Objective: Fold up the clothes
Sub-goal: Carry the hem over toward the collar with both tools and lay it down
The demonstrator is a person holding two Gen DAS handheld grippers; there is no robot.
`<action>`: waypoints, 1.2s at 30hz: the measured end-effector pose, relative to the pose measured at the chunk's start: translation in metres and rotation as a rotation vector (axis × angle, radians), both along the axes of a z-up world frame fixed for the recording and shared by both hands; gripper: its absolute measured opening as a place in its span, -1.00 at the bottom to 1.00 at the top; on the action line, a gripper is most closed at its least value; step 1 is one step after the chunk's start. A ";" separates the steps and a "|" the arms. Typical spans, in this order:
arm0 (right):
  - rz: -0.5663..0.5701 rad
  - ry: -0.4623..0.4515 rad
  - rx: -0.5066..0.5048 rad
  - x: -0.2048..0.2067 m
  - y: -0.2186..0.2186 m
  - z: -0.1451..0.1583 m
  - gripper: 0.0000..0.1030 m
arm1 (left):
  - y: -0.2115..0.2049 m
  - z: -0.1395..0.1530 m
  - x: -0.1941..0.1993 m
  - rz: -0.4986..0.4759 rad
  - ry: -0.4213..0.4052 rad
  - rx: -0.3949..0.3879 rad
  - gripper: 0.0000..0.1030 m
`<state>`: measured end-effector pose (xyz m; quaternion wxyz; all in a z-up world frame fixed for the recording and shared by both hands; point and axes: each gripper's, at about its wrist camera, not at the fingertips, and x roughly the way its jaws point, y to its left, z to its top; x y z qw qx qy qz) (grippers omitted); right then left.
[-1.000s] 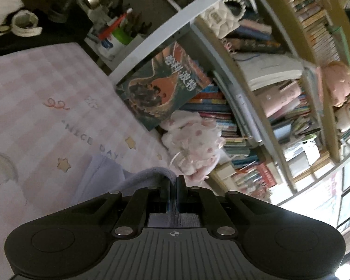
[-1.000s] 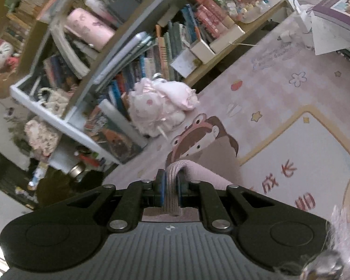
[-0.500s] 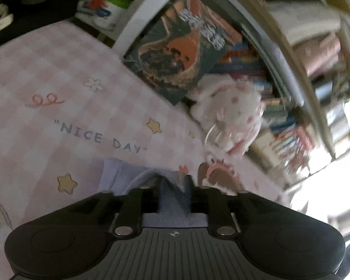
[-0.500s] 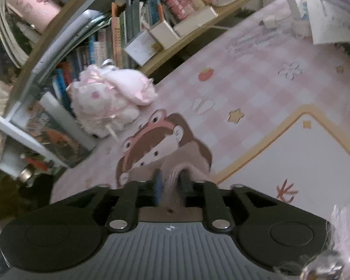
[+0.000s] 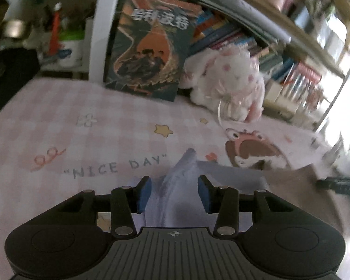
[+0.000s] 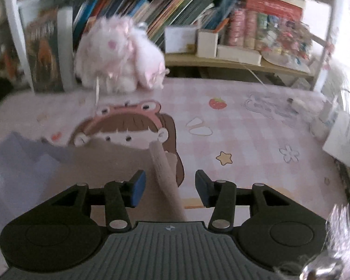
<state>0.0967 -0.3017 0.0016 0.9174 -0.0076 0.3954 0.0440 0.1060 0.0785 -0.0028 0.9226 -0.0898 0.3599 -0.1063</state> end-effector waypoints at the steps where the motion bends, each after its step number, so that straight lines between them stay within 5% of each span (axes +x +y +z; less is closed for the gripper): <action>1: -0.002 0.012 -0.010 0.005 0.002 -0.005 -0.17 | -0.003 -0.003 0.005 -0.006 0.005 0.009 -0.24; 2: -0.012 0.028 -0.013 0.011 0.003 -0.010 -0.22 | -0.004 -0.004 0.008 -0.013 0.008 0.013 -0.29; 4: -0.036 0.066 0.014 0.022 0.003 -0.015 -0.40 | -0.006 -0.003 0.009 -0.024 0.002 0.023 -0.92; 5: -0.037 0.081 0.045 0.027 0.001 -0.016 -0.75 | -0.007 -0.002 0.010 -0.030 -0.002 0.029 -0.92; 6: -0.038 0.096 0.076 0.031 -0.001 -0.017 -0.88 | -0.007 -0.001 0.010 -0.036 -0.005 0.034 -0.92; 11: -0.079 0.064 0.256 0.024 -0.025 0.006 -0.90 | 0.024 0.011 0.001 0.058 -0.019 -0.116 -0.93; 14: -0.092 0.090 0.290 0.033 -0.032 -0.003 -0.90 | 0.024 -0.019 0.016 0.074 0.075 -0.079 -0.92; 18: -0.101 0.132 0.260 0.047 -0.027 -0.035 -0.90 | 0.018 -0.032 0.020 0.072 0.076 -0.033 -0.89; 24: -0.143 0.141 0.377 0.047 -0.045 -0.042 -0.89 | 0.017 -0.032 0.021 0.074 0.078 -0.031 -0.79; 29: -0.128 0.136 0.324 0.046 -0.037 -0.035 -0.79 | 0.014 -0.015 0.015 0.118 0.087 -0.003 -0.76; 32: -0.112 0.100 0.282 0.040 -0.037 -0.024 -0.43 | 0.008 0.003 0.002 0.154 0.042 0.043 -0.68; 36: -0.074 0.056 0.228 0.029 -0.041 -0.008 -0.42 | 0.000 0.024 -0.023 0.191 -0.005 0.039 -0.68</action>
